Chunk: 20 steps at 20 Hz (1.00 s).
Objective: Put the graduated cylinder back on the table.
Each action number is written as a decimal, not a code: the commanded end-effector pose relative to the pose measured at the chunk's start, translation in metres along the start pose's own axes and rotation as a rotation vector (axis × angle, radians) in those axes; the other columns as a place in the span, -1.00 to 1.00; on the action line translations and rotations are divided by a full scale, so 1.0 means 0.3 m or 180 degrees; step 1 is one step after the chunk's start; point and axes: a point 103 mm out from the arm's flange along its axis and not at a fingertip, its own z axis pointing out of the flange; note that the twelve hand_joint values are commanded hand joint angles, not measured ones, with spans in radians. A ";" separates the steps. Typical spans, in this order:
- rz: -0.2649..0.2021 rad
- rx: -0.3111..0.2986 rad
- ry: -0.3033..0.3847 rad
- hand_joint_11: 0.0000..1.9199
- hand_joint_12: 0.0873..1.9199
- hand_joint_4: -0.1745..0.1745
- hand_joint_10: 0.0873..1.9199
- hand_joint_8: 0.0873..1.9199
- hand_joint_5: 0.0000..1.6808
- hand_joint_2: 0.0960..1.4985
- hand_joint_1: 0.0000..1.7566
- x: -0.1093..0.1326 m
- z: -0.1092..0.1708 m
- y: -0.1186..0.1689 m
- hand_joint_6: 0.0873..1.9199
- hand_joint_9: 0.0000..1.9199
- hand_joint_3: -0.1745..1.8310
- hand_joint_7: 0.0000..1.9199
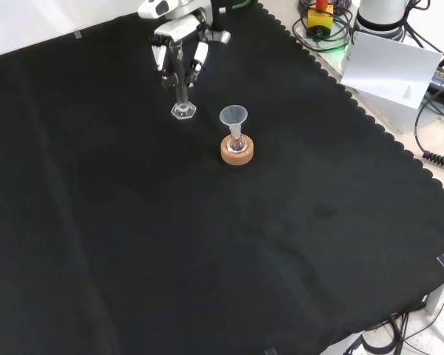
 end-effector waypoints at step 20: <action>-0.0031 0.0226 -0.0135 0.44 -0.36 -0.45 -1.00 -0.79 0.18 0.45 0.28 -0.087 0.114 0.150 -0.02 0.59 -0.82 0.40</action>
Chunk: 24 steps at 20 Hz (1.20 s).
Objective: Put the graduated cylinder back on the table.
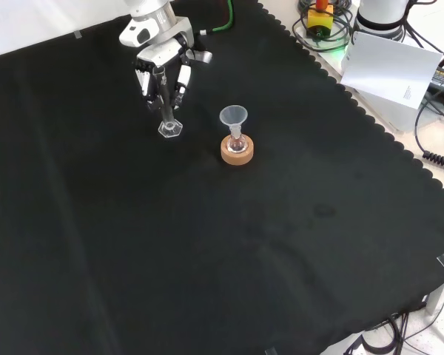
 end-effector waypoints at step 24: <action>-0.0006 0.0164 0.0237 -0.02 0.02 -0.16 -1.00 -0.49 0.01 0.45 0.22 -0.027 0.045 -0.012 -0.33 0.31 -0.98 -0.08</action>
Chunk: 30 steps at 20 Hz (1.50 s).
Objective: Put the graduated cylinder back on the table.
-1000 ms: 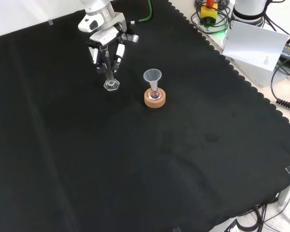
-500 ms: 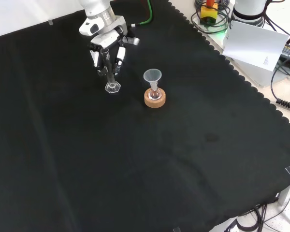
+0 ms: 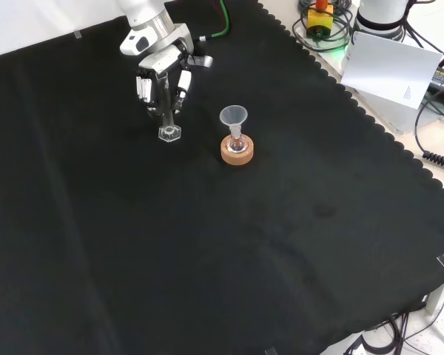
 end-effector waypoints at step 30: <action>0.0116 0.0157 0.0167 -0.85 0.47 -0.34 -1.00 -0.56 -0.75 0.18 -0.10 -0.032 -0.133 -0.063 -1.00 -0.50 -1.00 -1.00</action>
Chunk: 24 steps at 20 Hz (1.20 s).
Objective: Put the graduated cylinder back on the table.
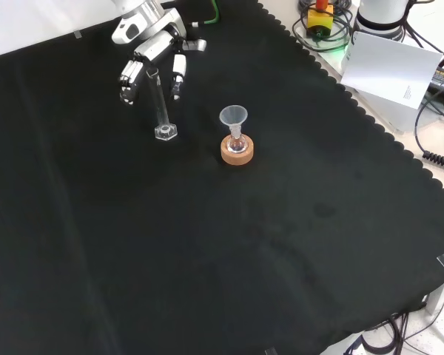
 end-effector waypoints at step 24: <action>0.0665 -0.0817 -0.0521 -0.92 0.53 -0.37 -1.00 -0.51 -0.75 0.16 -0.11 0.213 -0.330 -0.586 -1.00 -0.51 -1.00 -1.00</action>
